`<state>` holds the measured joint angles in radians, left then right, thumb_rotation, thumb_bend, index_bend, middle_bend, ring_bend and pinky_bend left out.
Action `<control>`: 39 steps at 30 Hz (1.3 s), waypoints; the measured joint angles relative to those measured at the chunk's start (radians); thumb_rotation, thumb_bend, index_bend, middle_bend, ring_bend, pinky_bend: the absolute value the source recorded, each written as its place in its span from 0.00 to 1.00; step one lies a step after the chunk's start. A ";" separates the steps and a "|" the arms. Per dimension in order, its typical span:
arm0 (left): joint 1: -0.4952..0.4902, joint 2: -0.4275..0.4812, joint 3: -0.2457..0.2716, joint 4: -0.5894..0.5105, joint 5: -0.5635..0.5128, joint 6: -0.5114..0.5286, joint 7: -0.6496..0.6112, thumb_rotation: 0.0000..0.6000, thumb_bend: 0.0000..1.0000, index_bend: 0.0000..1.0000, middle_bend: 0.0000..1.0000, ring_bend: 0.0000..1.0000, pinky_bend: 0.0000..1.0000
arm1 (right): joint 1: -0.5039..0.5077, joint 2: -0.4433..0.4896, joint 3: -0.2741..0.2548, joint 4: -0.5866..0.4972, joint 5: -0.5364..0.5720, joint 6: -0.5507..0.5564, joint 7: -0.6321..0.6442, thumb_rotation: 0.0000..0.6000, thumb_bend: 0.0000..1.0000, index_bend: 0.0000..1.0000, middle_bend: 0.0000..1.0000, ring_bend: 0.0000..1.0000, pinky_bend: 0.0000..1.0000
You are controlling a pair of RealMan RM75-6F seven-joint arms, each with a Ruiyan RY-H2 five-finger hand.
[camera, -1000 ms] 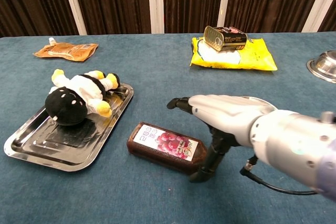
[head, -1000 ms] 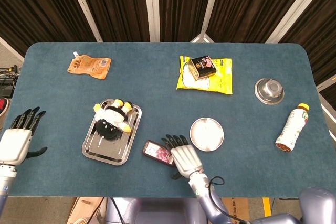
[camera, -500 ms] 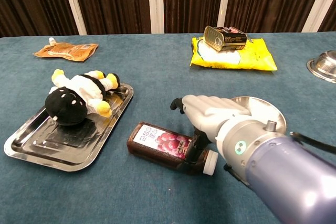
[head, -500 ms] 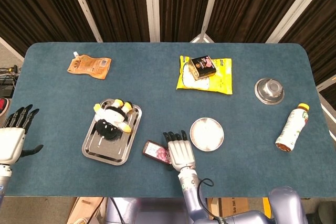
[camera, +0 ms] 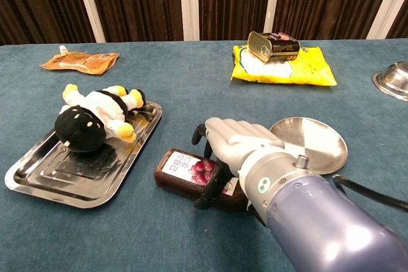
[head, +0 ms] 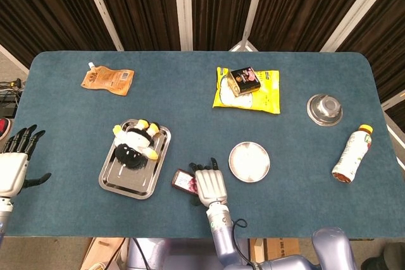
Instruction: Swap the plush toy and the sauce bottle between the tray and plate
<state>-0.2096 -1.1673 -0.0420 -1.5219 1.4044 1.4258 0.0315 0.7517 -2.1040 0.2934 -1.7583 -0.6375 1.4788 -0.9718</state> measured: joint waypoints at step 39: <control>0.031 -0.025 -0.049 0.014 -0.001 0.033 -0.013 1.00 0.04 0.16 0.00 0.00 0.10 | -0.093 0.206 0.055 -0.052 -0.103 -0.027 0.108 1.00 0.18 0.51 0.65 0.64 0.13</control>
<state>-0.1789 -1.1925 -0.0912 -1.5080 1.4035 1.4588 0.0184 0.6590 -1.8983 0.3486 -1.8102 -0.7406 1.4520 -0.8634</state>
